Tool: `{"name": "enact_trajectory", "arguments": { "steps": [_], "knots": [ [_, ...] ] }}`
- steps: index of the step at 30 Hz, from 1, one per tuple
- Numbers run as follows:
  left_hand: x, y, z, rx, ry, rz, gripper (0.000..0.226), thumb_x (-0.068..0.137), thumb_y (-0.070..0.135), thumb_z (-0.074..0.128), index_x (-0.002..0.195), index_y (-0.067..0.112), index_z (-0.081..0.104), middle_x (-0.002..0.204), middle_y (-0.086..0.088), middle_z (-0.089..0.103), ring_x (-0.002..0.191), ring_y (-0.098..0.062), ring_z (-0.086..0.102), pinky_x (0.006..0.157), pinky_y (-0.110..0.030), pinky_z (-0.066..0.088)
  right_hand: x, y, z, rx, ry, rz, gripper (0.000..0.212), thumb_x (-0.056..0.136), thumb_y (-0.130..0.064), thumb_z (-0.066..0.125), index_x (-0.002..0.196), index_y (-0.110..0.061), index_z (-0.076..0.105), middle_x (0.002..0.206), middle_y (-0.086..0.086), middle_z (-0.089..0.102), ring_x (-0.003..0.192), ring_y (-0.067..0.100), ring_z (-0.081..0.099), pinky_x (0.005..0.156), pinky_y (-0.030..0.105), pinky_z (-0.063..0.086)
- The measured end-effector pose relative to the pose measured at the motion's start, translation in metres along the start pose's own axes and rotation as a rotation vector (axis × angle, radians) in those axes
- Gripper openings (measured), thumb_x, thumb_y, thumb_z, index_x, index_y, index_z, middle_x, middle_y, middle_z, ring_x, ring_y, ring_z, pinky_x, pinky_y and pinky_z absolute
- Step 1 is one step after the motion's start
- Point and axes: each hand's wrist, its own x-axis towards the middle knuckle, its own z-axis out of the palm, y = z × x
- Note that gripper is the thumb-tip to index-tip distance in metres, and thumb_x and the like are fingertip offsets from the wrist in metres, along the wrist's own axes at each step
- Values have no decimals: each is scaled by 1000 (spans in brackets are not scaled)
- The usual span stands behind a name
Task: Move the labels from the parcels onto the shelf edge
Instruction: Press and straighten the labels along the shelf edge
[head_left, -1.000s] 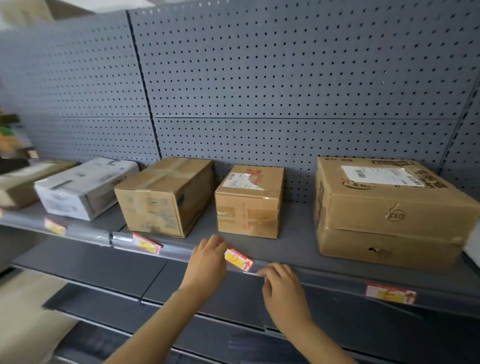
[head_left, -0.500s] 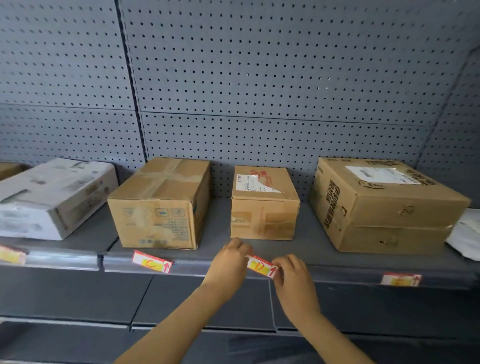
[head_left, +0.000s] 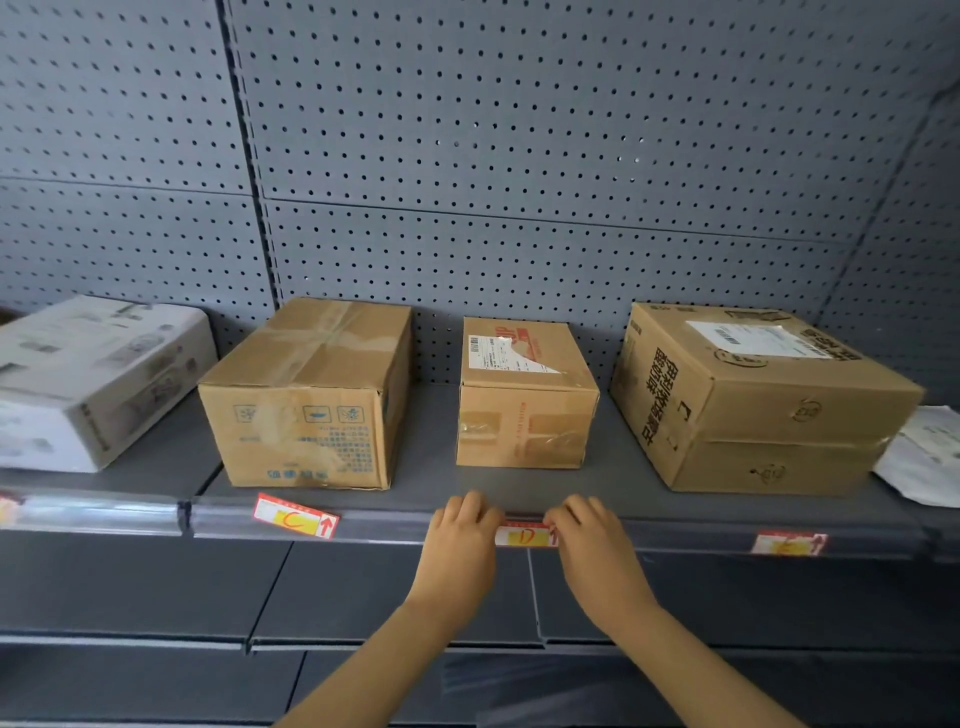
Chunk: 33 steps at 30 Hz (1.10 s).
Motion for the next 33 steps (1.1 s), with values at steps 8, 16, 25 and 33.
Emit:
{"name": "enact_trajectory", "arguments": {
  "steps": [8, 16, 25, 33],
  "knots": [
    [-6, 5, 11, 121, -18, 68, 49, 49, 7, 78, 93, 16, 60, 88, -2, 59, 73, -20, 56, 65, -31, 52, -8, -3, 10, 60, 13, -69, 52, 56, 1, 80, 103, -15, 64, 100, -2, 60, 89, 16, 59, 74, 27, 54],
    [-19, 9, 11, 74, -30, 6, 59, 65, 5, 67, 119, 21, 51, 120, -2, 52, 104, -24, 52, 90, -37, 46, -24, 0, 18, 102, 39, -71, 61, 61, -5, 80, 118, -14, 59, 115, 1, 57, 103, 18, 56, 90, 32, 52],
    [-103, -47, -2, 52, -30, -65, 57, 41, 21, 67, 95, 29, 49, 104, 6, 41, 86, -15, 42, 65, -25, 45, -53, -50, 66, 324, 263, -156, 36, 64, -8, 58, 96, -24, 56, 108, 0, 51, 95, 20, 49, 84, 28, 35],
    [-113, -152, -77, 17, 176, -249, 47, 67, 8, 49, 110, 26, 52, 108, 2, 52, 90, -20, 50, 73, -32, 43, -15, -171, 71, 438, 205, -206, 43, 60, -3, 67, 96, -25, 58, 104, -7, 52, 93, 12, 49, 81, 22, 38]
  ]
}}
